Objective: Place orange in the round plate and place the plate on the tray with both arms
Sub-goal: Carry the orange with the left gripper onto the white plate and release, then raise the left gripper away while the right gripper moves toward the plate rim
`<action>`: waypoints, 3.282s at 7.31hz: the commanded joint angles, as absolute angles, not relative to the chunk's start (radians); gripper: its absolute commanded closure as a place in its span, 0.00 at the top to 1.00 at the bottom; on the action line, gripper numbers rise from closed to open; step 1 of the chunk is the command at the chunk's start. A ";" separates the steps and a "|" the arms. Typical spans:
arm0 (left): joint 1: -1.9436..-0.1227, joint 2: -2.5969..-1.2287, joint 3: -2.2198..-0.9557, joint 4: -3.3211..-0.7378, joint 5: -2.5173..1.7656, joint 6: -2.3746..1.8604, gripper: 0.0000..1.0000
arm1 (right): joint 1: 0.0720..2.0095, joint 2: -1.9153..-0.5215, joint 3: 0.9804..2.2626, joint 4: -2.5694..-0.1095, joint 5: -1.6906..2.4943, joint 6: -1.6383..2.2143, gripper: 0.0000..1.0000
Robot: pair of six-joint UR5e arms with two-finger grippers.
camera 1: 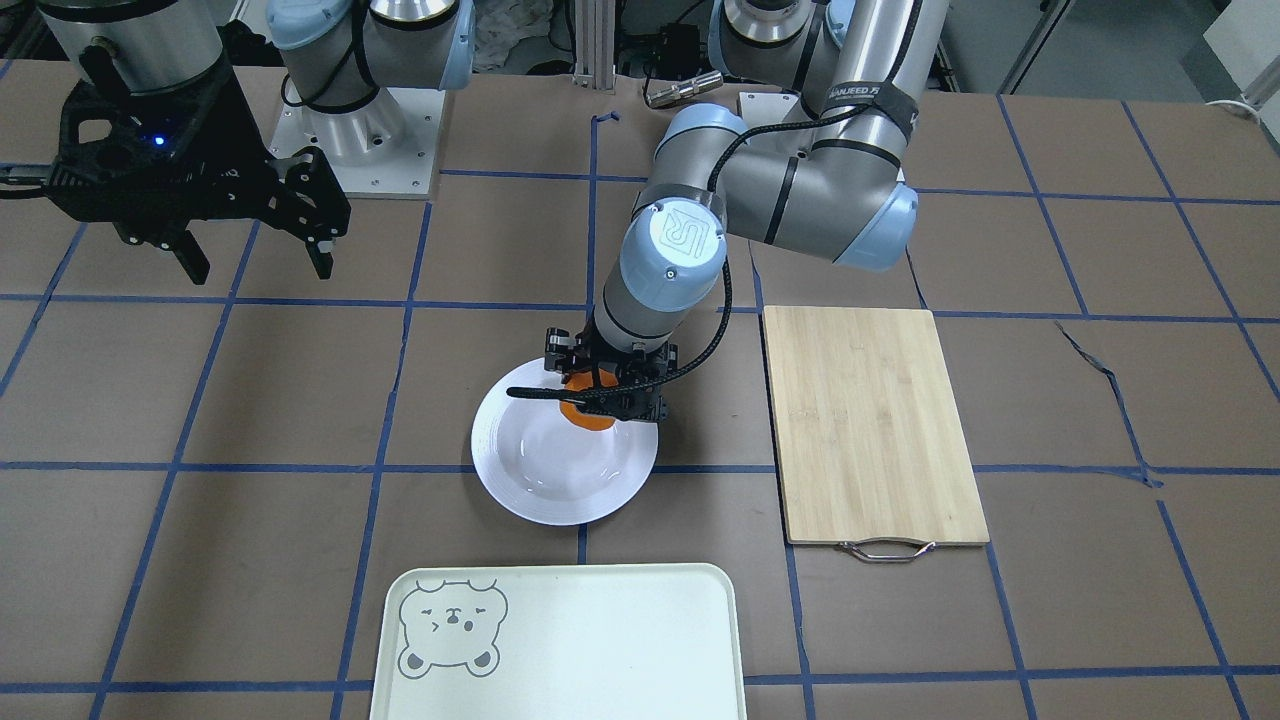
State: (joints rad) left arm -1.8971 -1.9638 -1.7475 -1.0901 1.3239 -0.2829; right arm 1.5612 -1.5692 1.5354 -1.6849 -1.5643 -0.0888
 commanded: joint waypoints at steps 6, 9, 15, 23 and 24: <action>-1.841 -1.974 -1.640 -1.146 1.312 -0.293 1.00 | 1.546 -1.565 1.536 -1.700 -1.554 -0.103 1.00; -1.752 -1.847 -1.449 -1.482 1.389 -0.259 1.00 | 1.494 -1.565 1.562 -1.716 -1.467 -0.101 1.00; -1.736 -1.537 -1.572 -1.545 1.650 -0.147 1.00 | 1.512 -1.402 1.847 -2.085 -1.258 0.016 1.00; -1.629 -1.505 -1.626 -1.497 1.580 0.072 1.00 | 1.563 -1.232 2.091 -2.543 -1.081 0.147 1.00; -1.629 -1.506 -1.621 -1.496 1.578 0.061 1.00 | 1.563 -1.230 2.092 -2.545 -1.094 0.099 1.00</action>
State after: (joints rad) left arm -1.6317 -1.5061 -1.6257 -1.4996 1.5812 0.0696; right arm 1.5608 -1.2361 2.0909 -2.5343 -1.0689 0.1387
